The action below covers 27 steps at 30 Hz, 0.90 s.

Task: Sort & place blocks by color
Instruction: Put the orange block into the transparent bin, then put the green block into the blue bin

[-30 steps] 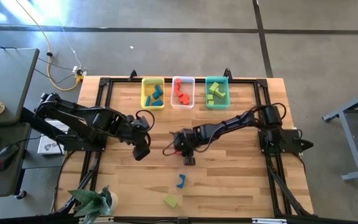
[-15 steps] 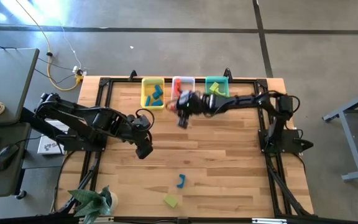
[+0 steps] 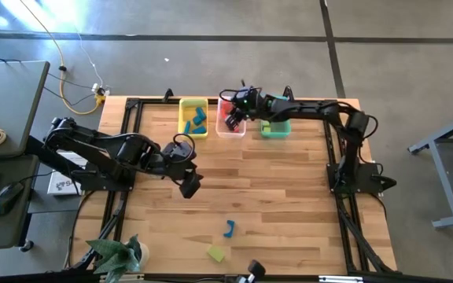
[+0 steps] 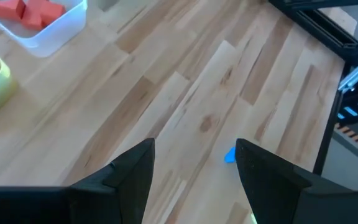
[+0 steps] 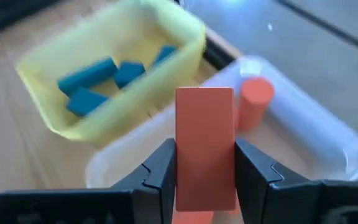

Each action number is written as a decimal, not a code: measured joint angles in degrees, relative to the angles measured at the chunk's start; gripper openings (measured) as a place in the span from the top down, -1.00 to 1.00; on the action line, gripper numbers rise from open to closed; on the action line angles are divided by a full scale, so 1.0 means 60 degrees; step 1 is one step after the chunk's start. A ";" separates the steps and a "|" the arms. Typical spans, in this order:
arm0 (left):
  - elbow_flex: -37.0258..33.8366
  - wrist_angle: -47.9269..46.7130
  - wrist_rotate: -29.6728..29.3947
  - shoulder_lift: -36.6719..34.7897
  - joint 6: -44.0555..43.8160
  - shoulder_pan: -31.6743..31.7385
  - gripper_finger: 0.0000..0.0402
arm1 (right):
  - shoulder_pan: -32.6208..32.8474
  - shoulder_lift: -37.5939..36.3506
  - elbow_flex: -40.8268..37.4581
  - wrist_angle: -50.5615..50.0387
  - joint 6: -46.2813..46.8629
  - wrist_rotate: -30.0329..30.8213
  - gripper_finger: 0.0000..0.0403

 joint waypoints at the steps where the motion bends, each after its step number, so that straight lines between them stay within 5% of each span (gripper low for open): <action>1: 0.0000 0.0022 0.0001 0.0001 0.0081 0.0000 -0.06 | -0.0034 0.0085 -0.0004 -0.0135 0.0044 -0.0070 0.51; 11: 0.0000 0.0149 0.0001 0.0001 0.0177 0.0004 -0.06 | 0.0164 0.0441 -0.0004 -0.0815 -0.0036 -0.0072 0.50; 19: 0.0000 0.0149 0.0004 0.0001 0.0179 0.0004 -0.06 | 0.0327 0.0403 -0.0004 -0.0886 0.0287 -0.0038 -0.10; 27: 0.0000 0.0145 0.0584 0.0005 0.0026 -0.0031 -0.06 | 0.0451 -0.0437 -0.0004 -0.1706 0.0862 0.0002 -0.16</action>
